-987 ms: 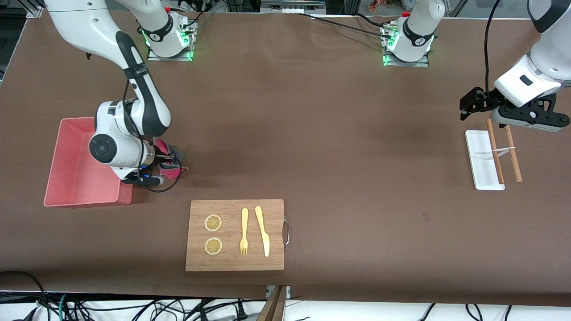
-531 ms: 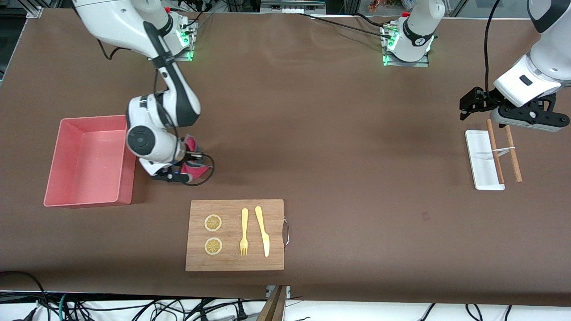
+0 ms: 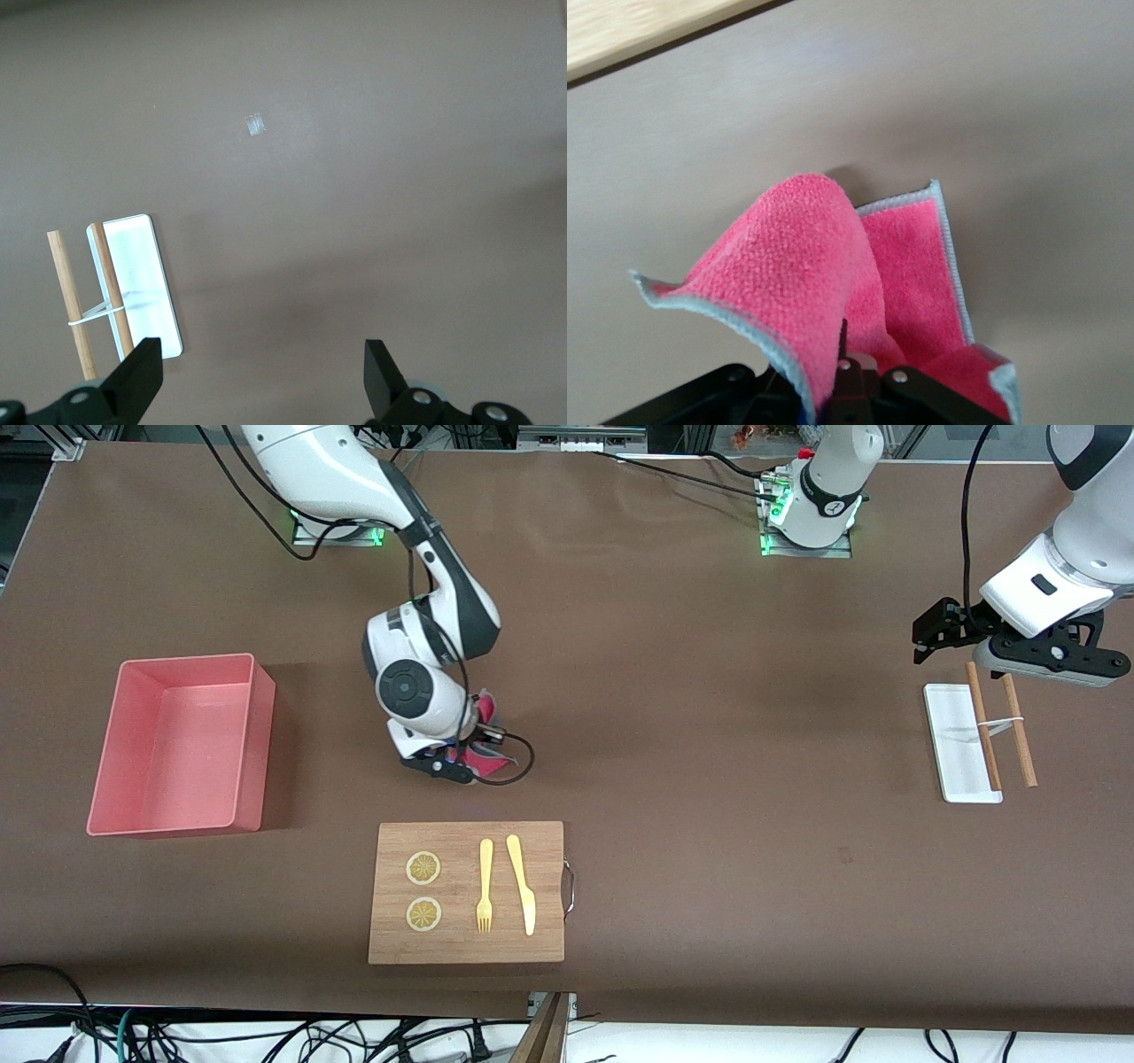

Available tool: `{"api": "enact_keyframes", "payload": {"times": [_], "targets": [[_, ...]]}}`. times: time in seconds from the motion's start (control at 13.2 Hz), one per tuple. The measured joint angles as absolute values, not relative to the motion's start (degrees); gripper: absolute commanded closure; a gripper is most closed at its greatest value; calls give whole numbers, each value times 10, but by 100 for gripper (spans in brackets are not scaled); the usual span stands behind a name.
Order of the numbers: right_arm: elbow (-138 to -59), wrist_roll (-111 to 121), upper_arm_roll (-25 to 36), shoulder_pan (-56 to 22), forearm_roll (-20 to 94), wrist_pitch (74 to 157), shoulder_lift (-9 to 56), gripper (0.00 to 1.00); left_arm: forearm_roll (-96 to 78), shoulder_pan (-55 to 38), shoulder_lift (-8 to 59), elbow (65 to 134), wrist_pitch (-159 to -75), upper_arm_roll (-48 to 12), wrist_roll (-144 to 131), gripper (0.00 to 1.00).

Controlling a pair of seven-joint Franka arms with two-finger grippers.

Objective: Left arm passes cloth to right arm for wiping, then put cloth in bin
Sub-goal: 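Wipe the table with the cloth in the right gripper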

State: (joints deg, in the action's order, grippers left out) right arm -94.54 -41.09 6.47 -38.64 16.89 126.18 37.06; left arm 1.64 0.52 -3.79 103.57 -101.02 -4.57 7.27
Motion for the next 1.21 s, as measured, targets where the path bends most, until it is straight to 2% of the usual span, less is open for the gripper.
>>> {"api": "enact_keyframes", "payload": {"times": [0.46,0.91,1.21], "targets": [[-890,-503,38,-382,179,1258,388,100,16,5,-38,1033,-1006,-47,73,0],[-943,-375,38,-304,179,1249,400,100,16,5,-38,1032,-1003,-48,73,0],[-977,-232,54,-247,176,1239,373,100,16,5,-38,1032,-1003,-49,73,0]]}}
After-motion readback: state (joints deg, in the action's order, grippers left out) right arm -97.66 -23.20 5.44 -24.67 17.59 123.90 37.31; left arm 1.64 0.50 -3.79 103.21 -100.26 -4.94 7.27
